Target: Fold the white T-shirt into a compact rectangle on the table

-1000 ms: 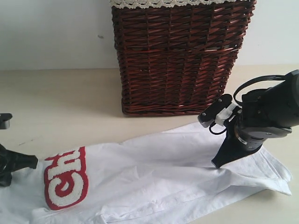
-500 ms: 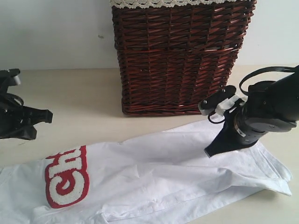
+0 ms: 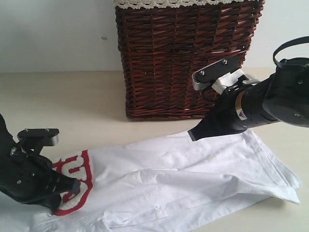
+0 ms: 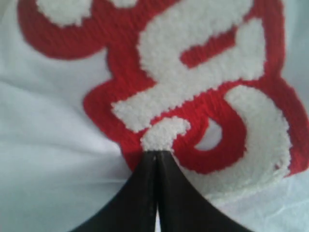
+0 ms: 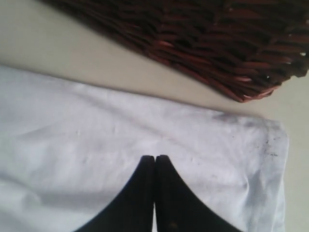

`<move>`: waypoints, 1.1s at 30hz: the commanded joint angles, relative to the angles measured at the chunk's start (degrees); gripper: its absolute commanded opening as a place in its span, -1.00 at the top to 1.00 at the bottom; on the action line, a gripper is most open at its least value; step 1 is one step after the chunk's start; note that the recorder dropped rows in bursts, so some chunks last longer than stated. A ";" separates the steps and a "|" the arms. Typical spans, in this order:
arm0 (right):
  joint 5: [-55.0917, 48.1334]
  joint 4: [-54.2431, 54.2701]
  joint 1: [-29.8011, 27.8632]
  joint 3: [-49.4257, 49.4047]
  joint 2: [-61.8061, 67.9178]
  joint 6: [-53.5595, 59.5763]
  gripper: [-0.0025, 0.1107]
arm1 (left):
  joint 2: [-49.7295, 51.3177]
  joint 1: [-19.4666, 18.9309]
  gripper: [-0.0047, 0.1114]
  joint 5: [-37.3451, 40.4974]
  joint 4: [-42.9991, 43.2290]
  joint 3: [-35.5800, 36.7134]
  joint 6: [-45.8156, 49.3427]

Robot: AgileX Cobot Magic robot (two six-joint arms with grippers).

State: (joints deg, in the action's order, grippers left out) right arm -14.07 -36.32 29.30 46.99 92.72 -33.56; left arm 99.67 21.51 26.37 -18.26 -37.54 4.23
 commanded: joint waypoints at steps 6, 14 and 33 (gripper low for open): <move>-0.54 1.96 1.37 -0.31 -7.32 0.46 0.96 | 10.90 -7.91 0.92 -7.15 8.35 -8.44 -4.23; 0.62 1.96 1.37 -0.31 -8.08 0.46 0.96 | 15.05 -14.25 0.92 2.66 9.50 -23.27 -1.34; -22.43 24.31 1.37 3.18 -36.81 27.73 0.69 | -14.54 6.06 0.09 31.65 6.51 -7.41 22.19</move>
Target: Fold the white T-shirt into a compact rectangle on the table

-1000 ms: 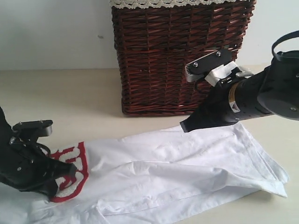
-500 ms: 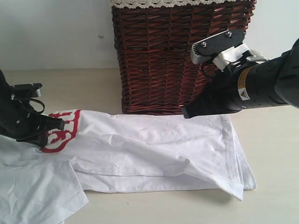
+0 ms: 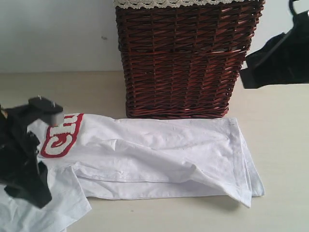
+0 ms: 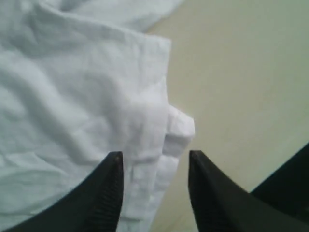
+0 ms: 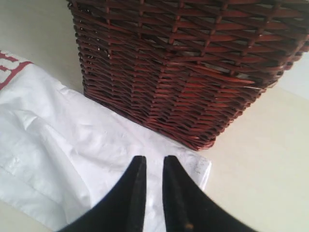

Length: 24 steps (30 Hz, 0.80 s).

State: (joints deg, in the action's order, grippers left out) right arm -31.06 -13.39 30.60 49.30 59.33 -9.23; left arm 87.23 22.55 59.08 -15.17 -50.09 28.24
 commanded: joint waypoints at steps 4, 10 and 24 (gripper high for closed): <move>-4.79 5.21 0.07 0.88 -5.00 5.17 0.69 | -2.33 9.41 -0.34 -5.23 3.83 10.44 0.21; -4.11 7.44 0.07 0.88 -5.00 6.56 0.69 | -0.89 13.98 -0.52 -14.16 5.44 15.69 2.08; -4.09 7.66 0.07 0.88 -5.00 6.56 0.69 | 9.23 14.14 -0.23 -23.20 15.17 17.84 -1.71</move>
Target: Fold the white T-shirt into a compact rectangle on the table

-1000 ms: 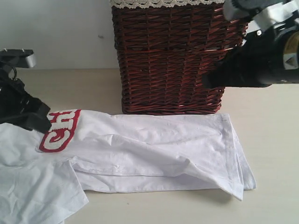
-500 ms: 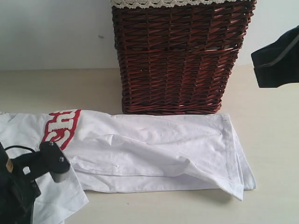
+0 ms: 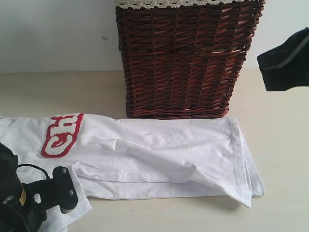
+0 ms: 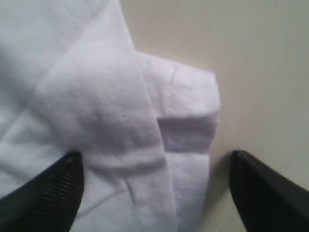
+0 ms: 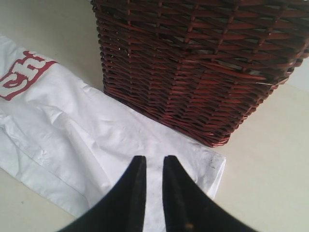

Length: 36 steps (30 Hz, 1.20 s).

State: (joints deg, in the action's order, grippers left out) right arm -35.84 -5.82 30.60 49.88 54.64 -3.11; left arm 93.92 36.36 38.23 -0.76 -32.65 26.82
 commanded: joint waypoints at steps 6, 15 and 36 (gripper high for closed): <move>0.68 0.09 0.07 0.30 -0.42 0.44 0.69 | 3.25 0.34 0.89 7.90 1.42 -0.54 0.94; 0.68 0.09 0.07 0.30 -0.42 0.44 0.69 | -2.74 0.34 0.92 20.11 5.19 -13.34 9.06; 0.79 7.31 0.07 0.30 -0.40 5.13 0.69 | 2.35 0.11 0.06 -7.76 28.41 -21.99 14.10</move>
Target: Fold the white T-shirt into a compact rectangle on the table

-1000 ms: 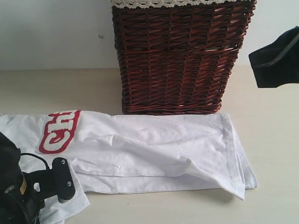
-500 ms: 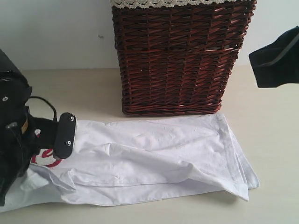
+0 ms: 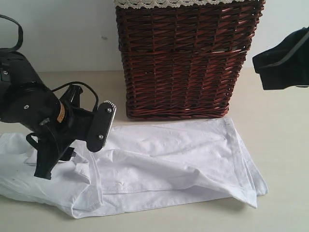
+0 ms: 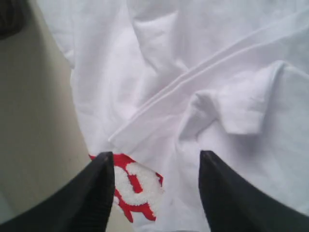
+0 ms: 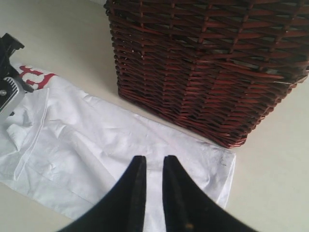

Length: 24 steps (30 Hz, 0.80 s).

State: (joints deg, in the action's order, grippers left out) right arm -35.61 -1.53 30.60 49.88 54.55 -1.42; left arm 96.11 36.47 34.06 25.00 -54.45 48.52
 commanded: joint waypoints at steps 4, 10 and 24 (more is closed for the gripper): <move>0.33 3.10 0.07 0.30 -0.31 3.88 0.69 | 0.05 0.00 0.11 -3.21 2.97 -0.19 -21.02; -0.25 3.15 0.07 0.30 -0.35 3.87 0.69 | 0.05 0.00 0.92 13.56 -10.84 -0.19 -24.14; -0.29 3.15 0.07 0.30 -0.45 3.87 0.69 | 6.47 -7.22 0.92 -8.22 -14.21 1.63 -29.68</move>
State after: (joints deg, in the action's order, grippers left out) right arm -36.23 1.55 30.60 49.88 54.55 1.97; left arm 102.72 30.18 32.06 10.42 -52.94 19.66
